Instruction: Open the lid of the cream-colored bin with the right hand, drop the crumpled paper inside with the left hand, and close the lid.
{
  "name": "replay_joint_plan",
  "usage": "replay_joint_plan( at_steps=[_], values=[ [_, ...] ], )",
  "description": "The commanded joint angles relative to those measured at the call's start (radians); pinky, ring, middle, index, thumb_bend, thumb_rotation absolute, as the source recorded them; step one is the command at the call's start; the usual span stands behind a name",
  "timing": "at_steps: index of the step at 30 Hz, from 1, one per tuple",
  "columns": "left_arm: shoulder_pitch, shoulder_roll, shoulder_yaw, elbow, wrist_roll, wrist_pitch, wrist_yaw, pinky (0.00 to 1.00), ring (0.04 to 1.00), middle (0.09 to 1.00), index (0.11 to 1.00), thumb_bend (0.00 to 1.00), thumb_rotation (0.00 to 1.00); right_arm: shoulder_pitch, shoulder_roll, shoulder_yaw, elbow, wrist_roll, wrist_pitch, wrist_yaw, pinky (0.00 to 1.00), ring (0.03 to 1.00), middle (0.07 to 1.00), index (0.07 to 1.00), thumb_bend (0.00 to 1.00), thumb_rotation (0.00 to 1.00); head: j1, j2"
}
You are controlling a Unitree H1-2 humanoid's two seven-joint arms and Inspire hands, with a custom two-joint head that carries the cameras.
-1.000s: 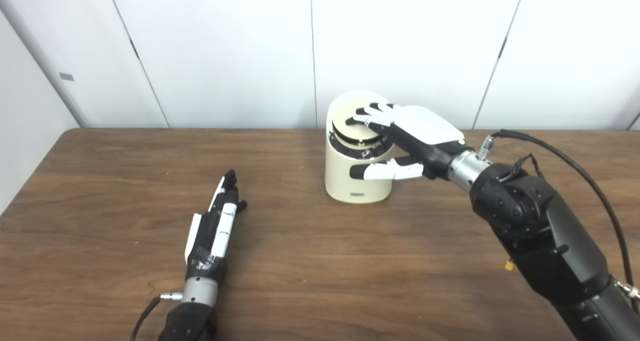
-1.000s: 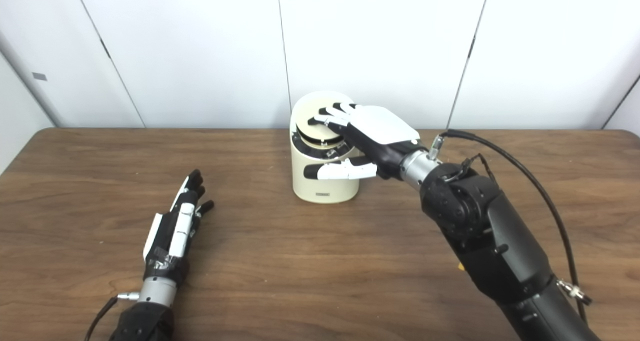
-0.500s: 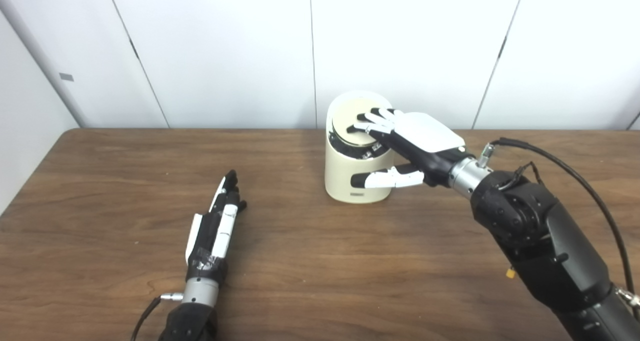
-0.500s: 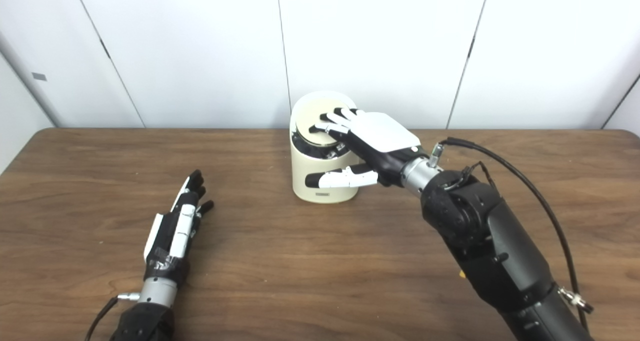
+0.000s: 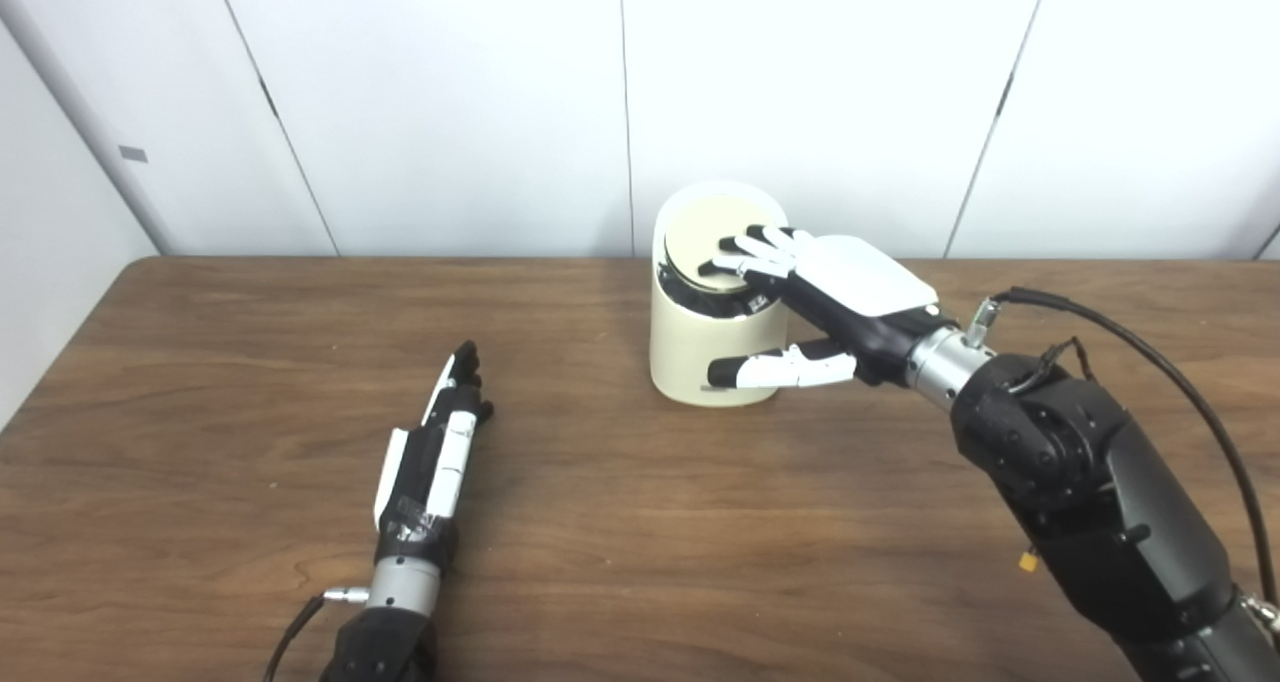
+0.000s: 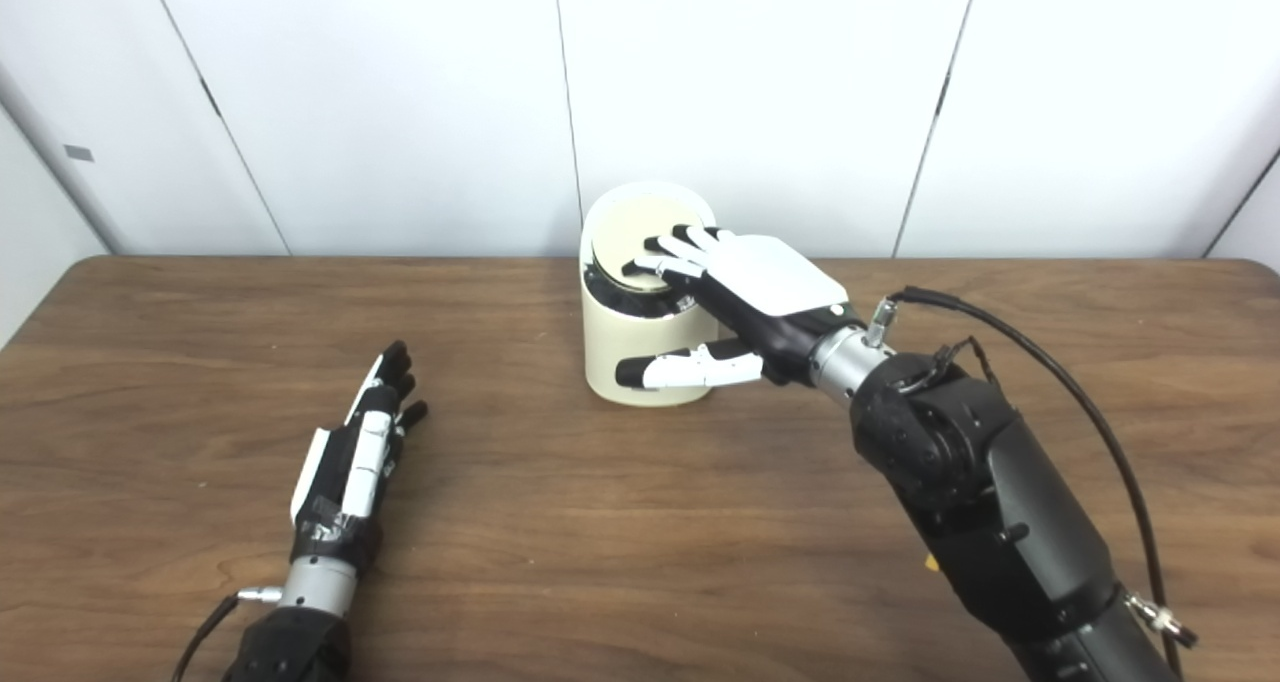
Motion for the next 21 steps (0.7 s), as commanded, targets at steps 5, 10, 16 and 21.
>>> replay_joint_plan(
  at_steps=[5,10,16,21],
  values=[
    [0.009,0.001,-0.001,0.002,0.003,0.053,0.0,1.0,1.0,1.0,1.0,0.77,0.9,-0.03,-0.01,-0.012,-0.028,-0.016,-0.004,0.003,1.0,1.0,0.968,0.88,0.64,1.0,0.002,0.005],
    [0.011,-0.001,-0.002,-0.007,0.005,0.061,0.004,1.0,1.0,1.0,1.0,0.78,0.9,-0.03,-0.005,-0.014,-0.023,-0.019,0.001,0.01,1.0,1.0,0.966,0.881,0.65,1.0,0.003,0.009],
    [0.012,-0.004,-0.002,-0.011,0.003,0.065,0.004,1.0,1.0,1.0,1.0,0.78,0.9,-0.033,0.0,-0.01,-0.018,-0.02,0.006,0.015,1.0,1.0,0.966,0.886,0.66,1.0,0.004,0.01],
    [0.012,-0.005,-0.003,-0.011,0.011,0.055,0.008,1.0,1.0,1.0,1.0,0.78,0.89,-0.036,0.0,-0.003,-0.01,-0.021,0.001,0.019,1.0,1.0,0.969,0.901,0.66,1.0,0.006,0.011]
  ],
)
